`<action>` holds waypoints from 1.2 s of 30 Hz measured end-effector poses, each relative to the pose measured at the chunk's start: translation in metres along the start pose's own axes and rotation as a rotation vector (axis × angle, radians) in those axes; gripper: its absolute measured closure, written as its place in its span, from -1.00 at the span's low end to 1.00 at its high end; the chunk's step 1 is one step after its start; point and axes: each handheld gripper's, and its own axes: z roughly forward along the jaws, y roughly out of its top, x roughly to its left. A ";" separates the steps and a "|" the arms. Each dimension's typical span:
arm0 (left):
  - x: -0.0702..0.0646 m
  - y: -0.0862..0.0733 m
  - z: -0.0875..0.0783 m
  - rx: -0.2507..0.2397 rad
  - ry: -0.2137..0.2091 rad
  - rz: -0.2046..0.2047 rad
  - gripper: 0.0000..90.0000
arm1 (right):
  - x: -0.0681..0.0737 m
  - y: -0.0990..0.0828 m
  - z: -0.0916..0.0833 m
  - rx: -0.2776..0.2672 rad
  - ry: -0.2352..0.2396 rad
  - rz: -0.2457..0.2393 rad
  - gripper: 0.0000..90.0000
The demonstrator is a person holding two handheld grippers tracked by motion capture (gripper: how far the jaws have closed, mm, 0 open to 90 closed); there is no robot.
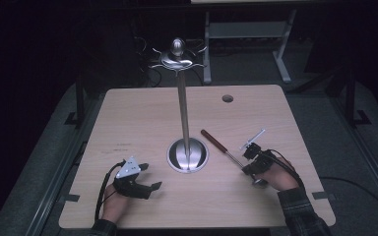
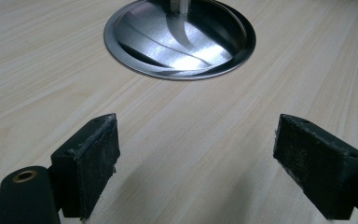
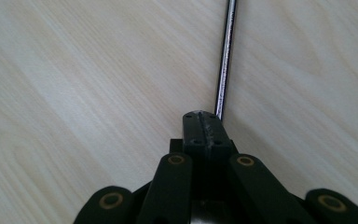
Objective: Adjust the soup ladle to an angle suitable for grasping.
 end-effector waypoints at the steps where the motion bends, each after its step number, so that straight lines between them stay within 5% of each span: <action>1: 0.000 0.000 0.000 0.000 0.000 0.000 -0.69 | -0.001 0.000 0.000 0.003 -0.006 -0.003 0.99; 17: 0.000 0.000 0.000 0.002 0.002 0.002 -0.68 | -0.023 -0.003 -0.002 0.003 -0.091 0.020 0.99; 36: 0.000 0.000 0.000 0.003 0.006 0.007 -0.69 | -0.029 0.004 -0.018 -0.107 -0.036 0.014 0.88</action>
